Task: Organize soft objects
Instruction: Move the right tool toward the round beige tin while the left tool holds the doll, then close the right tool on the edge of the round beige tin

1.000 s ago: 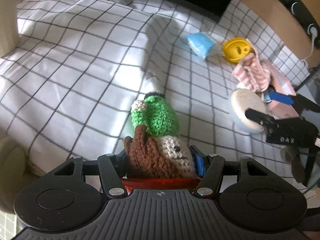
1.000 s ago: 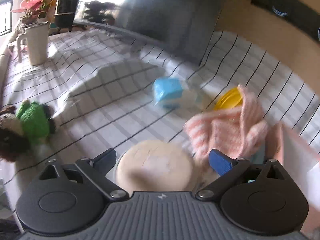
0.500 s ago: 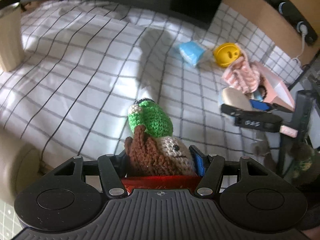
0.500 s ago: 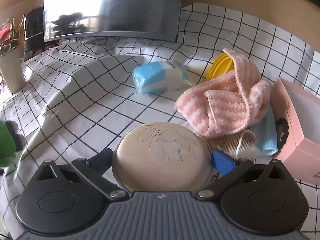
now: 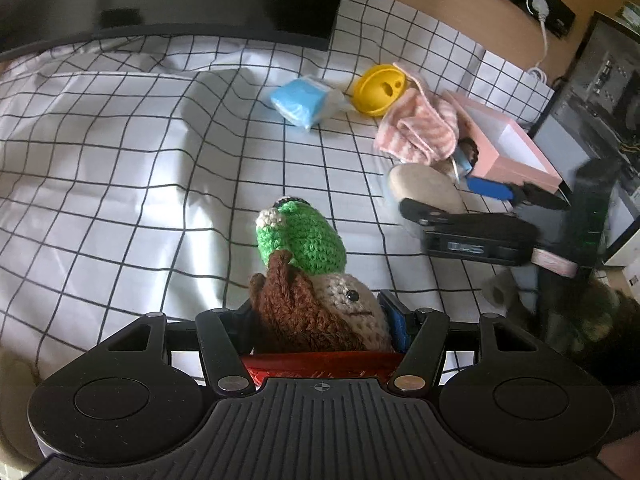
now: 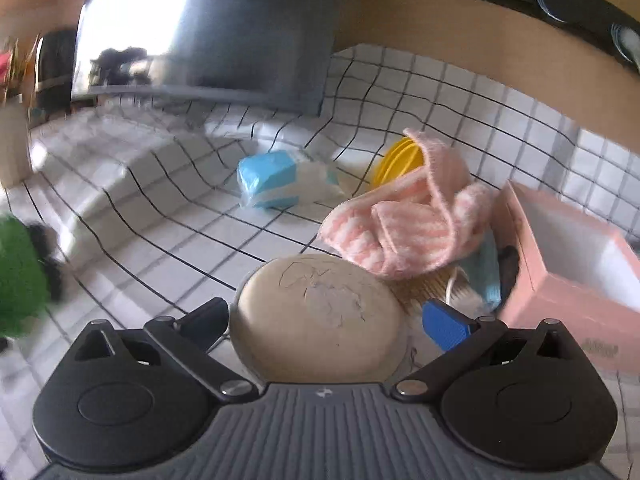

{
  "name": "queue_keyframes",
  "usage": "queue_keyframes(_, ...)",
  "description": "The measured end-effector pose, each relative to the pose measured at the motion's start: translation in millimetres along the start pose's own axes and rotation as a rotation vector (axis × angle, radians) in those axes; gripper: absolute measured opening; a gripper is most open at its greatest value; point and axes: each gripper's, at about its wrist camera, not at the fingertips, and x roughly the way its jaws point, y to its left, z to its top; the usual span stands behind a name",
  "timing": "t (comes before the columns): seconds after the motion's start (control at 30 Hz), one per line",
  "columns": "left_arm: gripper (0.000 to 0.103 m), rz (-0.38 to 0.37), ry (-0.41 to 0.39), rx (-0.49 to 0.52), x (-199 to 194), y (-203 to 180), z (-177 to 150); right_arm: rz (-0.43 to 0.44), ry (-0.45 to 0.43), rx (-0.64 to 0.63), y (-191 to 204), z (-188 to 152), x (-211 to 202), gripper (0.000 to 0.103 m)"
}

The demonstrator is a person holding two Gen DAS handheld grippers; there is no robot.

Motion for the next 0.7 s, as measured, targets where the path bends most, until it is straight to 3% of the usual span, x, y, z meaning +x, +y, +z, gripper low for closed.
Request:
queue_keyframes(0.13, 0.065, -0.007, 0.015, -0.002, 5, 8, 0, 0.121, 0.011, 0.216, -25, 0, -22, 0.103)
queue_keyframes(0.23, 0.065, -0.023, 0.041, -0.018, 14, 15, -1, 0.212, 0.069, 0.408, -50, -3, -12, 0.103)
queue_keyframes(0.33, 0.065, -0.034, 0.055, -0.009, 18, 16, -1, 0.211, 0.124, 0.547, -64, -11, 12, 0.103)
queue_keyframes(0.5, 0.065, -0.050, 0.057, -0.023, 21, 21, -1, 0.216, 0.105, 0.535, -52, -1, 32, 0.103)
queue_keyframes(0.6, 0.065, -0.060, 0.055, -0.050, 24, 26, -2, 0.207, 0.103, 0.477, -38, 8, 43, 0.087)
queue_keyframes(0.63, 0.065, -0.063, 0.054, -0.061, 25, 27, -2, 0.212, 0.105, 0.454, -35, 11, 45, 0.072)
queue_keyframes(0.7, 0.065, -0.072, 0.056, -0.087, 29, 31, -1, 0.228, 0.085, 0.388, -25, 19, 39, 0.056)
